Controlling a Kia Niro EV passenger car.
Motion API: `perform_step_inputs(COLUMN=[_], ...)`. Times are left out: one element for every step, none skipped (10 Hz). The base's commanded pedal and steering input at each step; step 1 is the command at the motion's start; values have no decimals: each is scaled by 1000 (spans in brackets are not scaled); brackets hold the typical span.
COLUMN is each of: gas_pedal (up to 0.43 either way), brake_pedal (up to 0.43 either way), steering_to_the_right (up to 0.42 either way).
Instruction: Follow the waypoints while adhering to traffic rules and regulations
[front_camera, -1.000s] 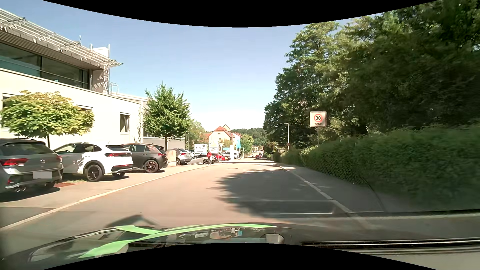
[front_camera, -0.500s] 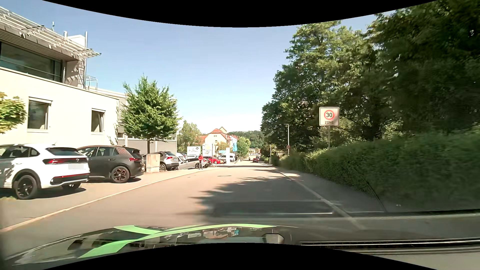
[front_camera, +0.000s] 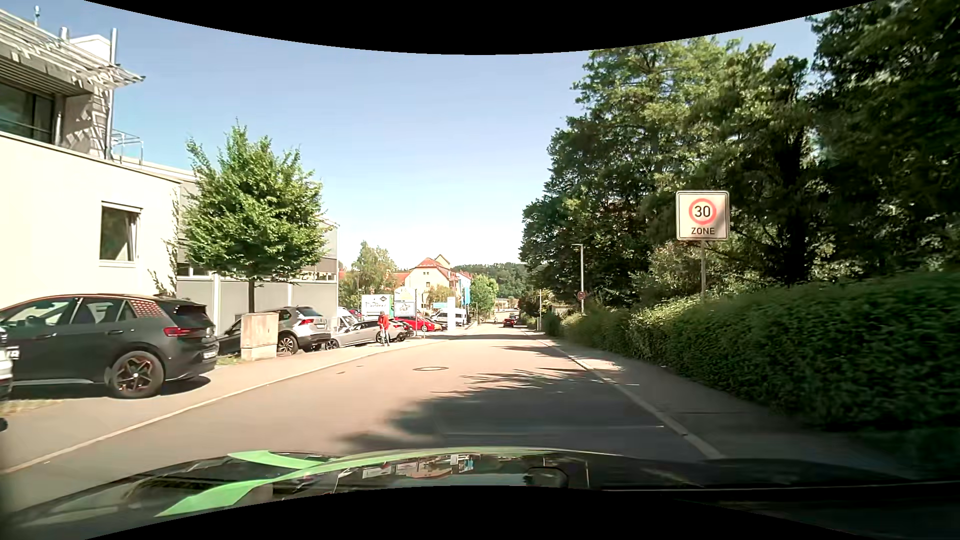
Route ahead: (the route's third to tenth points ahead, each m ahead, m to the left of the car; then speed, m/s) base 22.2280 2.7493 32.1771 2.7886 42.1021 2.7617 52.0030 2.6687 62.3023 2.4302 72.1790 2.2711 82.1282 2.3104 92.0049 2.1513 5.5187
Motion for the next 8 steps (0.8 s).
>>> perform_step_inputs(gas_pedal=[150, 138, 110, 98, 98, 87, 87, 87], brake_pedal=[0, 0, 0, 0, 0, 0, 0, 0], steering_to_the_right=[4, 2, 3, 4, 4, 5, 5, 4])
